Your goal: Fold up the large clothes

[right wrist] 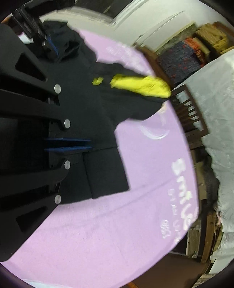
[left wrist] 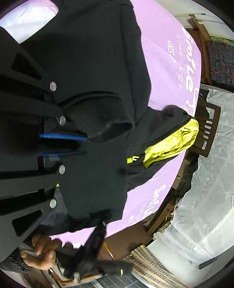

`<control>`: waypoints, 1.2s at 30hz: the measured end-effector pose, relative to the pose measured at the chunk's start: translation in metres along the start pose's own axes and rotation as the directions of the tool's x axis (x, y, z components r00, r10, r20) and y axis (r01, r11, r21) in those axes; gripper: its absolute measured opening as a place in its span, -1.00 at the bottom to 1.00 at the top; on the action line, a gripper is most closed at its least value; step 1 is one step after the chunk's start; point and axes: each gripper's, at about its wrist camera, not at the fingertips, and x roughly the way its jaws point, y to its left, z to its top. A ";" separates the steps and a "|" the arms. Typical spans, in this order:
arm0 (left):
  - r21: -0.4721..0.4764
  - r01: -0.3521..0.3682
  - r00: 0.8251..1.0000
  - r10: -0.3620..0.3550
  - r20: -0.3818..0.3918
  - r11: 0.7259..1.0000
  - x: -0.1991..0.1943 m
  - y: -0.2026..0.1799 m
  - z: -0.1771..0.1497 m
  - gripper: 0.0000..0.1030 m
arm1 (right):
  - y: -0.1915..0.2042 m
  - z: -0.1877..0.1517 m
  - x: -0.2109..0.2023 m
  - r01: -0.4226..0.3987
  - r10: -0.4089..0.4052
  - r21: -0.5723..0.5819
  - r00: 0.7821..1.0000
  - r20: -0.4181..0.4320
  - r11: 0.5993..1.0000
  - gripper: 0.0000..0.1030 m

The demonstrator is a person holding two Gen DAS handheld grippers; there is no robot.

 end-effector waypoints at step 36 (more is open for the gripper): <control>-0.084 -0.095 0.994 0.099 0.040 0.992 -0.031 0.034 -0.011 -0.24 | 0.072 -0.066 -0.024 -0.229 0.221 -0.219 0.973 -0.062 0.948 -0.44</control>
